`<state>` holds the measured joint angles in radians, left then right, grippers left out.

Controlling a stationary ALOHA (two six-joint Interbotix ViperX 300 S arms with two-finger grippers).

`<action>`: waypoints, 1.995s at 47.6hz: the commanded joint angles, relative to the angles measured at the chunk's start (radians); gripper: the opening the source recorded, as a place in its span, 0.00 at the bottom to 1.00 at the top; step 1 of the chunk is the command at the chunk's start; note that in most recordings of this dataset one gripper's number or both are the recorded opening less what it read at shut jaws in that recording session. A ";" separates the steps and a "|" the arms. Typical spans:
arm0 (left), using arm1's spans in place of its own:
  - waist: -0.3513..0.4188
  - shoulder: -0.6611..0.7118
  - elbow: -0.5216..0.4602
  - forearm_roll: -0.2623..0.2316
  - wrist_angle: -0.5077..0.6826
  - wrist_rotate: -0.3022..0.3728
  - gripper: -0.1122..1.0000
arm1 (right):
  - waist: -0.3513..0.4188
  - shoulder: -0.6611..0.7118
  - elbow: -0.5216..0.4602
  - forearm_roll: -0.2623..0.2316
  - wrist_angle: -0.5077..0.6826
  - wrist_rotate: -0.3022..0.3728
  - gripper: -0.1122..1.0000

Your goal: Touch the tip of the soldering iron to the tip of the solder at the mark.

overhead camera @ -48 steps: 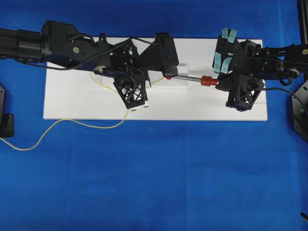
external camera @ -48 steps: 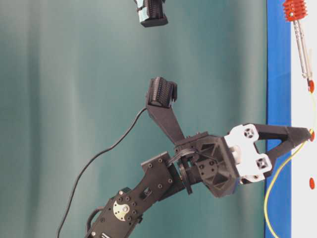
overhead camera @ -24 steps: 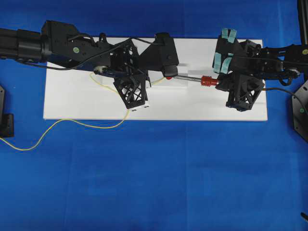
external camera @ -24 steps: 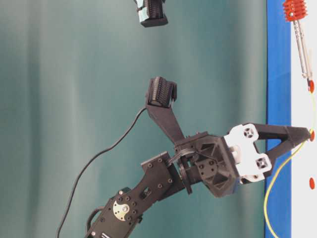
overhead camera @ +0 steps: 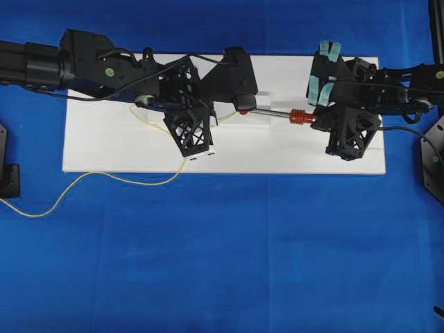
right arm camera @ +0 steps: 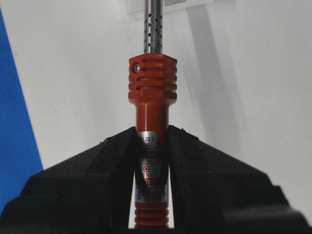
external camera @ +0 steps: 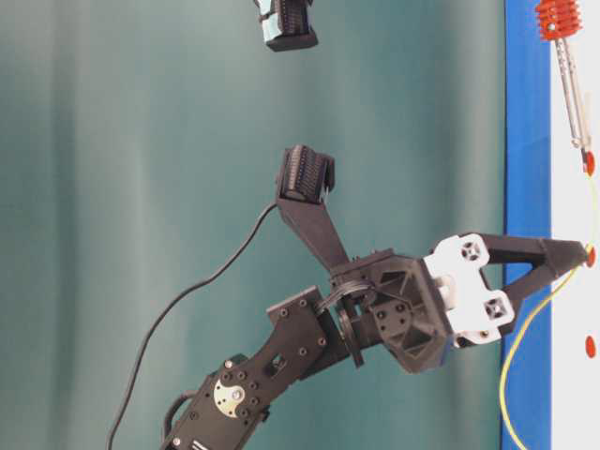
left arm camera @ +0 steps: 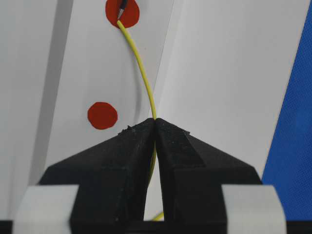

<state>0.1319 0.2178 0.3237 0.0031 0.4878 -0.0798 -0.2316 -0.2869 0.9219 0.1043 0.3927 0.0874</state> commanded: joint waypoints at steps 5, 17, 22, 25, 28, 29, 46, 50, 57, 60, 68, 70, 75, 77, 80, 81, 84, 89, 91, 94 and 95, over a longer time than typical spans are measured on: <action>-0.002 -0.012 -0.023 0.002 -0.003 0.000 0.13 | -0.002 -0.006 -0.025 0.000 -0.003 0.002 0.16; -0.002 -0.012 -0.023 0.002 -0.003 0.000 0.13 | -0.002 -0.005 -0.025 0.000 -0.003 0.002 0.16; -0.002 -0.012 -0.023 0.002 -0.003 0.000 0.13 | 0.000 -0.005 -0.025 0.000 -0.005 0.002 0.16; -0.002 -0.012 -0.023 0.002 -0.003 0.000 0.13 | -0.002 -0.006 -0.025 -0.002 -0.003 0.002 0.16; -0.002 -0.012 -0.023 0.002 -0.003 0.000 0.13 | 0.000 -0.005 -0.023 -0.002 -0.003 0.002 0.16; -0.002 -0.012 -0.023 0.002 -0.003 0.000 0.13 | 0.000 -0.005 -0.023 -0.002 -0.003 0.002 0.16; -0.002 -0.028 -0.018 0.002 -0.003 0.018 0.13 | 0.000 -0.006 -0.023 -0.002 -0.006 0.002 0.16; -0.002 -0.054 -0.008 0.002 -0.003 0.032 0.13 | -0.002 -0.008 -0.021 -0.002 -0.006 0.002 0.16; -0.002 -0.138 0.037 0.002 -0.008 0.038 0.13 | 0.000 -0.015 -0.017 -0.002 -0.008 0.002 0.16; -0.002 -0.184 0.067 0.002 -0.011 0.037 0.13 | 0.000 -0.015 -0.017 0.000 -0.008 0.002 0.16; -0.002 -0.276 0.149 0.002 -0.028 0.031 0.13 | 0.000 -0.015 -0.017 0.000 -0.008 0.002 0.16; -0.002 -0.288 0.166 0.002 -0.038 0.028 0.13 | 0.000 -0.015 -0.017 -0.002 -0.008 0.002 0.16; -0.003 -0.299 0.187 0.002 -0.049 0.023 0.13 | 0.000 -0.015 -0.017 -0.002 -0.009 0.002 0.16; -0.005 -0.299 0.189 0.002 -0.049 0.025 0.13 | 0.000 -0.015 -0.017 -0.002 -0.009 0.002 0.16; -0.006 -0.298 0.186 0.002 -0.049 0.025 0.13 | 0.000 -0.015 -0.018 0.000 -0.003 0.002 0.16; -0.006 -0.298 0.186 0.002 -0.049 0.025 0.13 | 0.000 -0.017 -0.017 0.000 0.000 0.002 0.16; -0.008 -0.296 0.184 0.002 -0.049 0.026 0.13 | 0.000 -0.029 -0.017 0.000 0.015 0.002 0.16; -0.008 -0.298 0.186 0.002 -0.049 0.026 0.13 | 0.000 -0.071 -0.012 0.000 0.040 0.009 0.16; -0.008 -0.299 0.187 0.002 -0.048 0.026 0.13 | -0.002 -0.091 -0.008 -0.002 0.046 0.012 0.16; -0.008 -0.301 0.189 0.002 -0.048 0.025 0.13 | 0.000 -0.127 0.005 0.000 0.057 0.015 0.16; -0.008 -0.301 0.192 0.002 -0.048 0.025 0.13 | 0.000 -0.140 0.011 -0.002 0.058 0.015 0.16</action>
<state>0.1258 -0.0568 0.5216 0.0031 0.4449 -0.0552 -0.2316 -0.3758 0.9311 0.1043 0.4449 0.1012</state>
